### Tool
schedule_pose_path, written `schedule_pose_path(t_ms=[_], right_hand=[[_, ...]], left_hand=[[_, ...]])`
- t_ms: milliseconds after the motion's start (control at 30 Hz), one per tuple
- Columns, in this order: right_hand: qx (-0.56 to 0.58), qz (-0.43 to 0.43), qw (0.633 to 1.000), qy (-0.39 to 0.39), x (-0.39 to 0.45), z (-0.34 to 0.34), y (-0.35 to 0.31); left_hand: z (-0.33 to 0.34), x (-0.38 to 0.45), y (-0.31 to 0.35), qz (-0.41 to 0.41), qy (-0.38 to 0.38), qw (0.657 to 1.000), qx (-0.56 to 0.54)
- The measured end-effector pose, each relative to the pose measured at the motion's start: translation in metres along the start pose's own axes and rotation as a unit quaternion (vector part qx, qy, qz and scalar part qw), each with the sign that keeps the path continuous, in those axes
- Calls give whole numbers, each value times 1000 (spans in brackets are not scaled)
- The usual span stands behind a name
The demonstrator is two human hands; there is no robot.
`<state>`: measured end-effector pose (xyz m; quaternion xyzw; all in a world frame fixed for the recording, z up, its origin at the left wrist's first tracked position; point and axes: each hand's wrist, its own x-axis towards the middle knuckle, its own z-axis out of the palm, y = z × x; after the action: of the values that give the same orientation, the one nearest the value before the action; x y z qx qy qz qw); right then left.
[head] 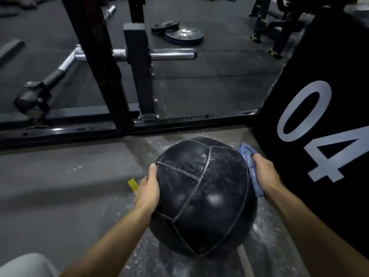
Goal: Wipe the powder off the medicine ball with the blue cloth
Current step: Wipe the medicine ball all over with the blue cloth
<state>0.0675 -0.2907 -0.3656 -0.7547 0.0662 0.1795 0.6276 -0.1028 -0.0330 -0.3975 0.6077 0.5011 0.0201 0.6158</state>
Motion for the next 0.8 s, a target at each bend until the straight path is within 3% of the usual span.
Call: schedule_pose_path(t_ms=[67,233,367,467,533,633,733,800], right_hand=[[-11,-1,1000,2,6,-1,-5],[-32,25,999,17,13,-11,-7],[-62,29,997,29,5,-14,-12],[-147,-35,988,15,-9,-15,-17],[-219,-131,967,-2,-29,-9,-17],[-305,-316,898,8,-66,3,-7],[-377,-390,839,33,-109,25,18],[-444,-394,803,55,-132,42,39]], left_hand=[[3,-1,3,38,7,999,25],[22,-9,10,263,-2,962,74],[36,-12,11,285,16,952,108],[44,-13,17,286,32,950,124],[49,-15,20,288,40,947,133],[52,-19,22,291,42,944,148],[54,-20,23,291,44,944,149],[55,-20,25,296,47,942,151]])
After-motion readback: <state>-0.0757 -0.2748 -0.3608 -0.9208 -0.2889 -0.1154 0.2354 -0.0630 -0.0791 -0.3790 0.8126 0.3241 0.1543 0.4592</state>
